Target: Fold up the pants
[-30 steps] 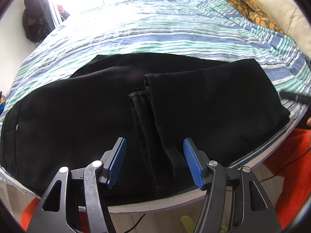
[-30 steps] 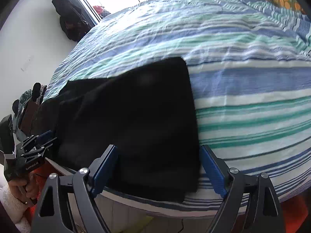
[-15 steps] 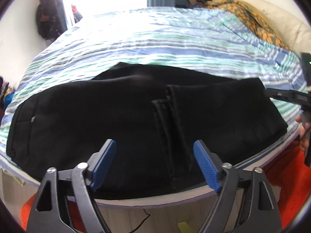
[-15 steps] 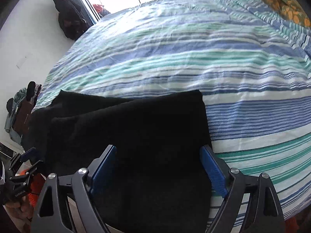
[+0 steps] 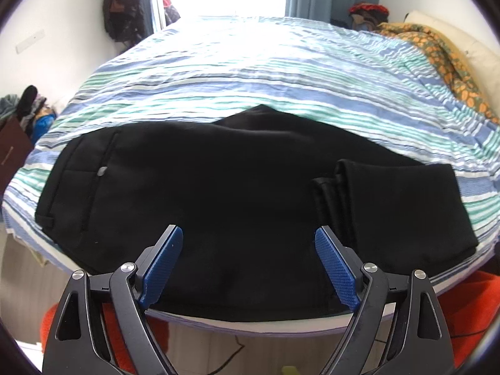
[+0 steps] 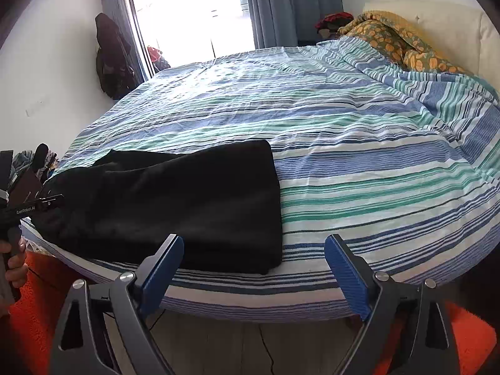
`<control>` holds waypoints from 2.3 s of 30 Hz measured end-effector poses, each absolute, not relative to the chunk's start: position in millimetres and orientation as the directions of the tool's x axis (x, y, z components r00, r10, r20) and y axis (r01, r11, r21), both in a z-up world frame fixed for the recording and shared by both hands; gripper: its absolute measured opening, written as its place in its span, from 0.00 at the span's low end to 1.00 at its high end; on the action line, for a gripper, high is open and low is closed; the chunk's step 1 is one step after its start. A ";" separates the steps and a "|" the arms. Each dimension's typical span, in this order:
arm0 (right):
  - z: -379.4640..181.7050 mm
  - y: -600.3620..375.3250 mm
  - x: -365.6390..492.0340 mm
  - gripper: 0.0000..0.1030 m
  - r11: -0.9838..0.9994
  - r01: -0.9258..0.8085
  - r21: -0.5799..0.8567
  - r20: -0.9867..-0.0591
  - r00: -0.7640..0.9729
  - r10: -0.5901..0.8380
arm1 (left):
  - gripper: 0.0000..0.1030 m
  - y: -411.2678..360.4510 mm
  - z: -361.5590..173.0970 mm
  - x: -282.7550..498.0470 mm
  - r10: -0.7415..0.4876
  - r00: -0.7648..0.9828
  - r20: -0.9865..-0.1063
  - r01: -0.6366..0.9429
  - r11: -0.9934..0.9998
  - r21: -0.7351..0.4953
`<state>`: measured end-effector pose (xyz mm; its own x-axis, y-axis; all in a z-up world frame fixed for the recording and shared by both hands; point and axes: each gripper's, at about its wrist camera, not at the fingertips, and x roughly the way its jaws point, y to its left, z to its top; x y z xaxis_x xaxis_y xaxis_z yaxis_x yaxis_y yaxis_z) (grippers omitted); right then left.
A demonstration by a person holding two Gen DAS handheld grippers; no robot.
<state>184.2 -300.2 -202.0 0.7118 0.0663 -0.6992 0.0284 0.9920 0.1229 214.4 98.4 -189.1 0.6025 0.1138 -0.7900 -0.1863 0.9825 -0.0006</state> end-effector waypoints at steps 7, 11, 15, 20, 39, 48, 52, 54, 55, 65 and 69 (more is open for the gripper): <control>-211.0 -310.5 186.2 0.91 0.993 0.060 0.100 -0.726 0.687 0.032 | 0.85 153.8 -192.5 206.7 0.200 0.570 -0.797 -0.331 0.944 0.000; -211.0 -296.4 187.9 0.91 0.997 0.014 0.078 -0.722 0.691 0.047 | 0.85 214.9 -188.8 188.5 0.186 0.562 -0.806 -0.478 0.869 -0.132; -213.2 -280.4 189.9 0.91 0.997 -0.038 0.070 -0.725 0.684 0.077 | 0.85 277.9 -191.5 156.2 0.144 0.593 -0.792 -0.603 0.731 -0.318; -214.5 -270.1 192.7 0.91 0.995 -0.071 0.069 -0.728 0.678 0.098 | 0.84 336.7 -209.3 121.3 0.025 0.725 -0.688 -0.599 0.517 -0.612; -224.7 -272.5 195.8 0.91 0.995 -0.058 0.079 -0.763 0.639 0.098 | 0.60 353.2 -257.4 136.7 -0.044 0.725 -0.688 -0.598 0.455 -0.660; -224.6 -264.2 193.8 0.91 0.996 -0.076 0.052 -0.764 0.639 0.089 | 0.54 353.6 -259.3 139.3 -0.019 0.718 -0.695 -0.608 0.470 -0.640; -221.2 -266.0 191.2 0.91 0.995 -0.077 0.058 -0.755 0.649 0.094 | 0.38 343.7 -252.2 145.8 0.027 0.684 -0.729 -0.634 0.516 -0.576; -218.0 -270.4 189.6 0.91 0.995 -0.068 0.069 -0.745 0.660 0.097 | 0.25 340.2 -241.6 144.8 0.055 0.667 -0.743 -0.643 0.546 -0.537; -216.6 -273.6 189.2 0.91 0.995 -0.061 0.079 -0.739 0.666 0.099 | 0.22 339.4 -233.4 143.2 0.055 0.672 -0.739 -0.638 0.550 -0.539; -206.5 -310.9 190.3 0.91 0.982 0.046 0.182 -0.701 0.707 0.097 | 0.20 187.8 -70.6 164.4 0.167 0.770 -0.616 -0.349 0.918 -0.187; -203.6 -319.9 190.7 0.91 0.977 0.074 0.201 -0.691 0.718 0.088 | 0.20 66.6 -45.7 190.0 0.047 0.808 -0.587 -0.091 0.995 -0.046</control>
<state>190.7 -319.9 -203.6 0.7178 0.0881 -0.6906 0.0736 0.9768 0.2012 190.0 66.6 -45.7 0.8082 0.0469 -0.5870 -0.0911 0.9948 -0.0459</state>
